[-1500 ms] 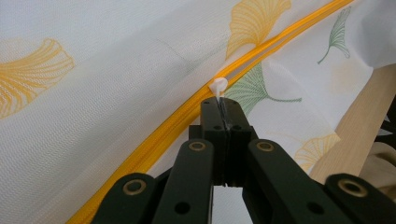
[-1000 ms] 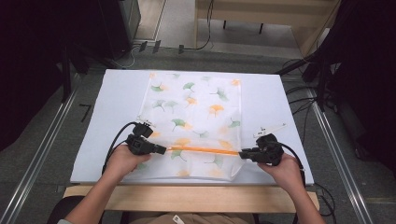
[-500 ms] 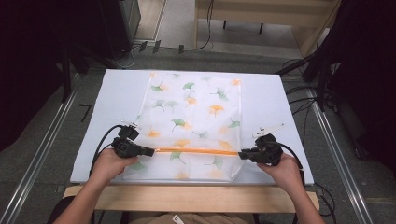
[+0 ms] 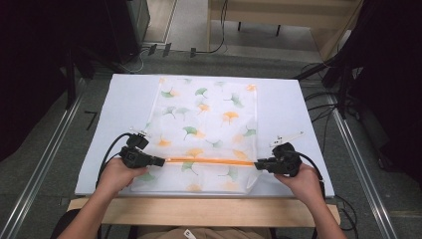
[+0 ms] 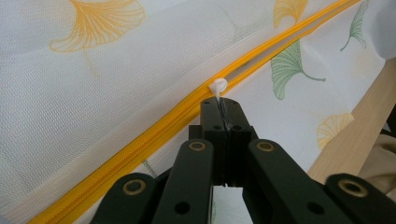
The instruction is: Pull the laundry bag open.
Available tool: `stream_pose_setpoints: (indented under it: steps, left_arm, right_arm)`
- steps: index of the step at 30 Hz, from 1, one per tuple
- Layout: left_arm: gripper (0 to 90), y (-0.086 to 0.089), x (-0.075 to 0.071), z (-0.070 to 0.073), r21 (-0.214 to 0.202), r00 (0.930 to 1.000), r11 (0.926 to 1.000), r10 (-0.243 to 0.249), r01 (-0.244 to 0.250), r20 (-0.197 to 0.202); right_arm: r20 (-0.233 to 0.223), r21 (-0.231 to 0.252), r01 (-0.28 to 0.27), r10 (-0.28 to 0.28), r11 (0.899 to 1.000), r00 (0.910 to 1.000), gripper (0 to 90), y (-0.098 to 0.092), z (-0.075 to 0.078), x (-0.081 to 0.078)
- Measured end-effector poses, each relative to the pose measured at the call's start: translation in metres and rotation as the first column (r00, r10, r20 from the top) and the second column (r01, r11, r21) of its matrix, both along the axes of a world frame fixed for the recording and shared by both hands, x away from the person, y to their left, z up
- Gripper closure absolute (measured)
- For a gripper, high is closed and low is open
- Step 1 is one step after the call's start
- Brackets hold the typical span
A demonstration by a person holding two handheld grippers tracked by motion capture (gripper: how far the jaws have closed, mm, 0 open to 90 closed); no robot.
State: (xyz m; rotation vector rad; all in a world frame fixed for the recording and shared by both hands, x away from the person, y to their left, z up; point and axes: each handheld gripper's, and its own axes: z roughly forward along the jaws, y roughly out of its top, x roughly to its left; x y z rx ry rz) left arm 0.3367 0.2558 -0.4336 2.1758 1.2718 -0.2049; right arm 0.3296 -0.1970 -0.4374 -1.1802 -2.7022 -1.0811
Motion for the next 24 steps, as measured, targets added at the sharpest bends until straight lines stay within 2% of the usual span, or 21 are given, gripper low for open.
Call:
stream_pose_setpoints:
  steps: [16,24]
  left_arm:
    - [90.0,0.0019,0.0002,-0.0002,-0.003,1.0000,1.0000,0.002,-0.002,0.004]
    - [90.0,0.0088,-0.0001,0.0003,0.003,1.0000,1.0000,0.007,-0.007,-0.004]
  right_arm:
    - [0.002,0.000,-0.006,0.006,1.000,1.0000,84.0,0.0000,-0.0007,0.0005]
    - [-0.004,-0.001,-0.003,0.003,1.000,1.0000,83.9,-0.0002,-0.0004,0.0003]
